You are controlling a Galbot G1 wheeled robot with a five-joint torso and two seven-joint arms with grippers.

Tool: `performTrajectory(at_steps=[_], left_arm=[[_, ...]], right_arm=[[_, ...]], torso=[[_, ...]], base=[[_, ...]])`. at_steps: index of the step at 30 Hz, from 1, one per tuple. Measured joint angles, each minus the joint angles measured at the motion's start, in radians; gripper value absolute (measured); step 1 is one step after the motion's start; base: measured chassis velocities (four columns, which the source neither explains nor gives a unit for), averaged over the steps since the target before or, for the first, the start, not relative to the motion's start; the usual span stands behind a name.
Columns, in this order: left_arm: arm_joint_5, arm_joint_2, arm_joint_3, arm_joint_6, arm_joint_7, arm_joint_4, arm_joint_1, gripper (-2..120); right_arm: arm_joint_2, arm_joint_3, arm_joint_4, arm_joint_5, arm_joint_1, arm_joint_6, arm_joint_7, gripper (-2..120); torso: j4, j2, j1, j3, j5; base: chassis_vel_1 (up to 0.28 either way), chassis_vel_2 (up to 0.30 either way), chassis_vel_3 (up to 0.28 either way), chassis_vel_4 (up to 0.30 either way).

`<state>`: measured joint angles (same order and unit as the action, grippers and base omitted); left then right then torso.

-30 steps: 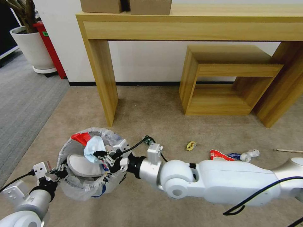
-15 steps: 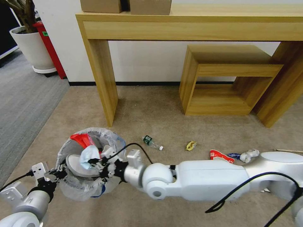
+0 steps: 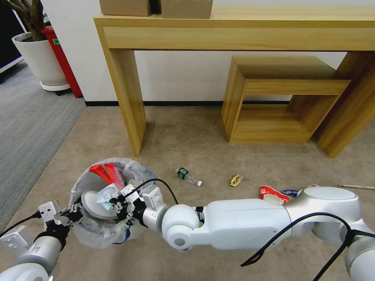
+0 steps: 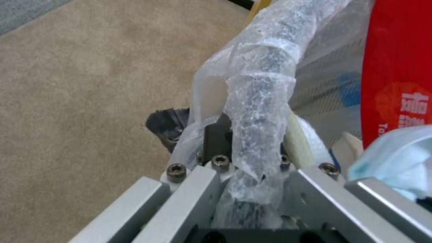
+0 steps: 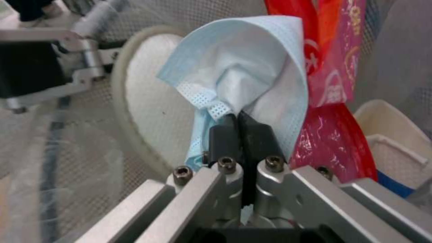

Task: Pick up the trash bin and place the garbage on the floor into it.

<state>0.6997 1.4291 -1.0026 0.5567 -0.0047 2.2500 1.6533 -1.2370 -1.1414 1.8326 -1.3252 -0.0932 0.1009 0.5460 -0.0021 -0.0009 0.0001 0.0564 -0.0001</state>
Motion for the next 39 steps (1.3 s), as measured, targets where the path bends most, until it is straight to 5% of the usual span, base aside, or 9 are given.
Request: performTrajectory(at_steps=[6, 31, 39], left_arm=[[-0.003, 0.0, 0.005, 0.0, 0.001, 0.0, 0.0, 1], [-0.007, 0.002, 0.009, 0.004, -0.003, -0.016, -0.014, 1], [-0.006, 0.002, 0.01, 0.005, -0.004, -0.026, -0.017, 1]], right_arm=[[-0.017, 0.009, -0.009, -0.002, -0.014, 0.013, 0.036, 2], [0.091, 0.027, 0.121, 0.023, 0.002, 0.014, 0.023, 95], [0.11, 0.023, 0.151, 0.023, 0.008, 0.003, 0.013, 100]], torso=[[0.0001, 0.0, 0.0, 0.0, 0.0001], [0.0, 0.0, 0.0, 0.0, 0.0002], [0.0001, 0.0, 0.0, 0.0, 0.0001]], base=[[0.0, 0.0, 0.0, 0.0], [0.0, 0.0, 0.0, 0.0], [0.0, 0.0, 0.0, 0.0]])
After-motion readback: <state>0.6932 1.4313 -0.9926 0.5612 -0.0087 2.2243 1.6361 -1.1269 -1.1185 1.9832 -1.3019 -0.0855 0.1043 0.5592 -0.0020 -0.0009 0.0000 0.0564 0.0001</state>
